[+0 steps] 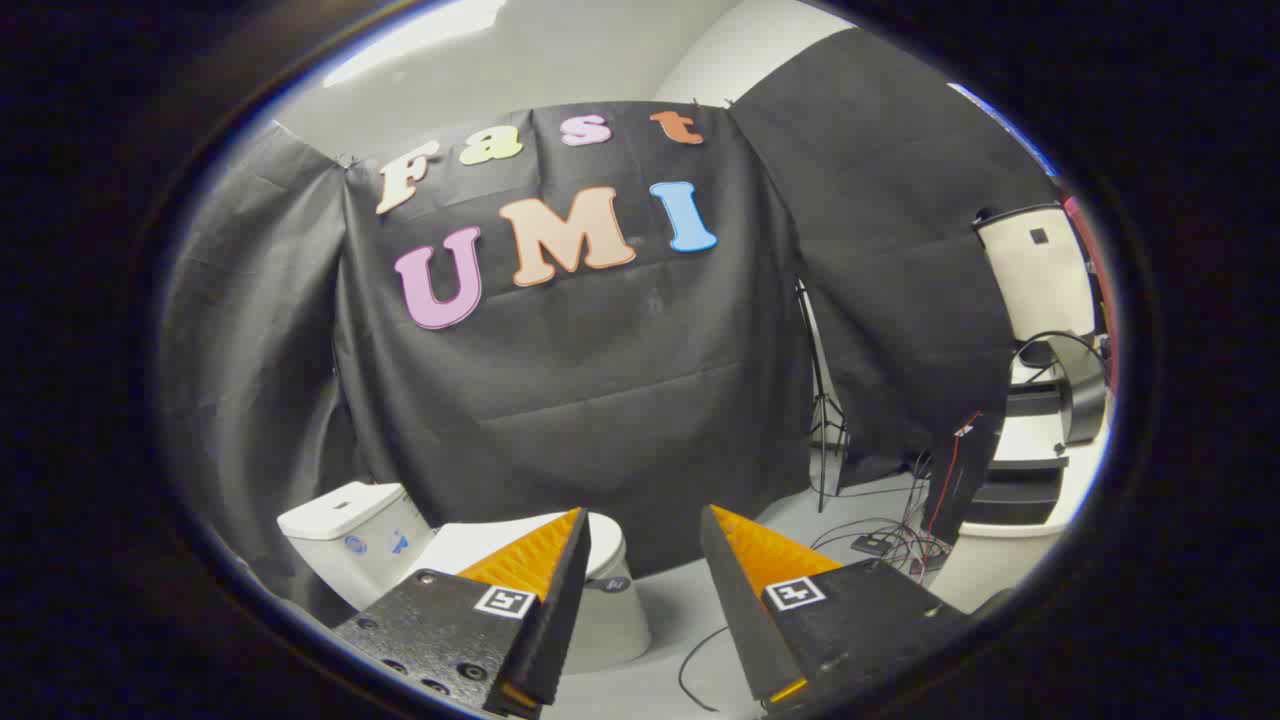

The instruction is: Open the toilet lid.

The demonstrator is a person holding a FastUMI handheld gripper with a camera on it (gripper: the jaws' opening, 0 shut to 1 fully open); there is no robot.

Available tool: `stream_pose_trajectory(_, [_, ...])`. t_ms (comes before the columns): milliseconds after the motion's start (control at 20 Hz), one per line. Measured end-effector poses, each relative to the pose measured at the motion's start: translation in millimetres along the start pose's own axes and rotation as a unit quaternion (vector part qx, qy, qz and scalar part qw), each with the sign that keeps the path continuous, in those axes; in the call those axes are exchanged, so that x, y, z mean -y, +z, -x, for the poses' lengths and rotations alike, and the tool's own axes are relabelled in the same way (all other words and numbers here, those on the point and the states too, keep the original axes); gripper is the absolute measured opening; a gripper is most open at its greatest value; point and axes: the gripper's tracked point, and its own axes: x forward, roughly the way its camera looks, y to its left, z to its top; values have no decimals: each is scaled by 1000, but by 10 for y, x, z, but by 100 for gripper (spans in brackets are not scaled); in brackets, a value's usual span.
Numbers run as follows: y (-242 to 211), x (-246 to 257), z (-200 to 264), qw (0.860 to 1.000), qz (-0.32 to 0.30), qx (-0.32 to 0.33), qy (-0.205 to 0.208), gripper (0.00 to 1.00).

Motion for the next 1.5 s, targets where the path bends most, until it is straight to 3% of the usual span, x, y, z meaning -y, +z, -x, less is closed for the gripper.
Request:
stream_pose_trajectory(1100, [-49,1,-42,1000,-16,-8,5,69])
stream_pose_trajectory(1500, [32,-1,-209,994,-109,-24,4,69])
